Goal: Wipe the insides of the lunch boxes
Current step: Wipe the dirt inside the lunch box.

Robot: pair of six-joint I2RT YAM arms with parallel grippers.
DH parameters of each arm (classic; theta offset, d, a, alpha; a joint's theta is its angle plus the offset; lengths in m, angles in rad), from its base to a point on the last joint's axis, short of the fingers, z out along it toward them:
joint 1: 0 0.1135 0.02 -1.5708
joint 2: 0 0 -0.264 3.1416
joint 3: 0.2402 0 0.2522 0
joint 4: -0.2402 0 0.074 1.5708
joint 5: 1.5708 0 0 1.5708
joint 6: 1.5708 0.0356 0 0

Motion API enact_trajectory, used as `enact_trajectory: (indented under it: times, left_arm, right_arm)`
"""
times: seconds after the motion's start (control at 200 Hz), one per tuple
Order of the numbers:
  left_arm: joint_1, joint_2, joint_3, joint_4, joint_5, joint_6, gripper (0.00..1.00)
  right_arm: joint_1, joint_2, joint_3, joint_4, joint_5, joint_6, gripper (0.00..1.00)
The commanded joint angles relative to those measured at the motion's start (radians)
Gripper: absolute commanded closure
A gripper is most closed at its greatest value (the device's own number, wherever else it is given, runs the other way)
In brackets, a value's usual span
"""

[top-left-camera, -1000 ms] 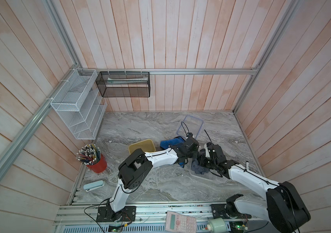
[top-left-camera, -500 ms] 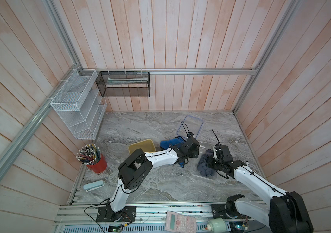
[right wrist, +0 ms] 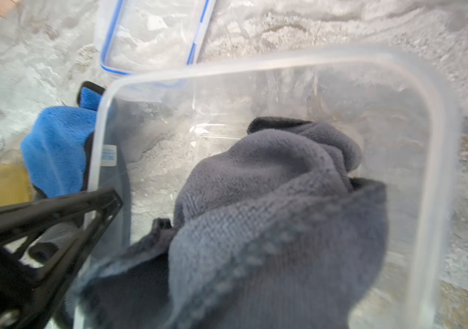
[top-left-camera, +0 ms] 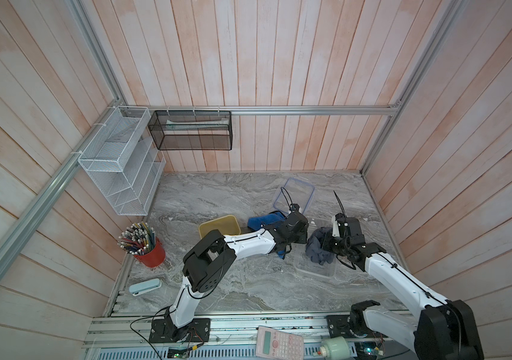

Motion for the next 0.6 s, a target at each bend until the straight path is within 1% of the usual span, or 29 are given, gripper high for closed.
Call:
enact_trajectory:
  times: [0.0,0.09,0.18,0.27,0.42,0.595]
  left_arm:
    - [-0.002,-0.025,0.010,0.015,-0.014,0.010,1.00]
    - [-0.002,-0.021,0.014,0.012,-0.012,0.010,1.00]
    - [-0.002,-0.022,0.016,0.012,-0.012,0.010,1.00]
    - [-0.002,-0.021,0.016,0.011,-0.012,0.012,1.00]
    - [-0.003,-0.023,0.016,0.010,-0.014,0.010,1.00]
    - [-0.004,-0.025,0.013,0.011,-0.015,0.013,1.00]
  right_arm:
    - [-0.005,-0.082,0.056,0.038,-0.021,0.011,1.00]
    - [-0.015,-0.144,0.084,0.028,-0.009,0.000,1.00]
    - [-0.052,-0.181,0.124,-0.009,-0.022,-0.015,1.00]
    - [-0.097,-0.205,0.162,-0.032,-0.058,-0.042,1.00]
    - [-0.150,-0.223,0.207,-0.036,-0.080,-0.084,1.00]
    - [-0.276,-0.226,0.228,0.013,-0.198,-0.085,1.00]
